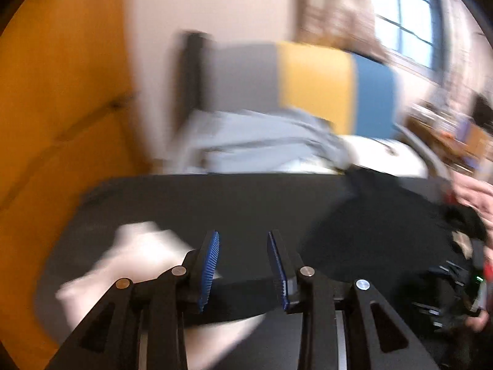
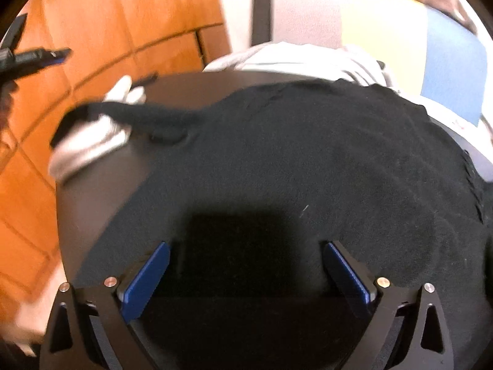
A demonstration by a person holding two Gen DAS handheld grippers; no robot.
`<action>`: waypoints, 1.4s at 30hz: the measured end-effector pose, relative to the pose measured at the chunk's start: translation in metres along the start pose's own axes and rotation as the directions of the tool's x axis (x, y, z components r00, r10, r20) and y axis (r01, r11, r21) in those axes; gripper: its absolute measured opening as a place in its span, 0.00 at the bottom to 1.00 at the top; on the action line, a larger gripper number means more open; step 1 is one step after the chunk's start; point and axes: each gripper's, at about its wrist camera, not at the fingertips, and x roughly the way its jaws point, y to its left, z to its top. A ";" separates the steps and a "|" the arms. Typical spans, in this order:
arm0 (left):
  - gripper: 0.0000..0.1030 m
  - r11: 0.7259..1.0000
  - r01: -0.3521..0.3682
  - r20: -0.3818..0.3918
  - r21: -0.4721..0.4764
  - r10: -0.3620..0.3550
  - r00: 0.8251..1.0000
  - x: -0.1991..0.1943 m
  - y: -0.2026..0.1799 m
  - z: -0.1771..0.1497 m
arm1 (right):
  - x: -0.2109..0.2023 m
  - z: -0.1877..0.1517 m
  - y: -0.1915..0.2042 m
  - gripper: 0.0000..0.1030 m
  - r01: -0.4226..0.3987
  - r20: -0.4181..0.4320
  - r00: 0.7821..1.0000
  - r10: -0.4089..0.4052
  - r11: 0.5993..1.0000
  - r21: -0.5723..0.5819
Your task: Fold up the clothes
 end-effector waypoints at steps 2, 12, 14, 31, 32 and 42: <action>0.32 0.995 0.099 -0.082 0.031 -0.097 0.992 0.047 -0.022 0.011 | -0.005 0.009 -0.010 0.98 0.024 0.043 0.999 -0.026 0.999 0.048; 0.23 0.970 0.227 -0.443 -0.083 -0.240 0.864 0.201 -0.049 -0.014 | 0.009 0.008 -0.018 0.98 0.094 0.010 0.996 -0.094 0.995 -0.017; 0.24 0.978 0.202 -0.426 -0.057 -0.207 0.881 0.204 -0.051 -0.014 | 0.020 0.013 -0.019 0.99 0.075 -0.033 0.997 -0.075 0.997 -0.010; 0.30 0.968 -0.247 -0.168 -0.041 0.237 0.957 0.217 -0.007 -0.003 | 0.062 0.025 0.004 1.00 0.088 -0.077 0.994 -0.082 0.994 0.070; 0.29 0.965 -0.251 -0.141 -0.074 0.239 0.961 0.205 -0.004 0.000 | 0.062 0.025 0.003 1.00 0.084 -0.074 0.994 -0.079 0.994 0.074; 0.37 0.945 0.104 -0.002 -0.309 -0.110 0.994 0.117 -0.096 -0.064 | 0.032 0.021 -0.029 0.94 -0.066 0.060 0.997 0.053 0.967 0.245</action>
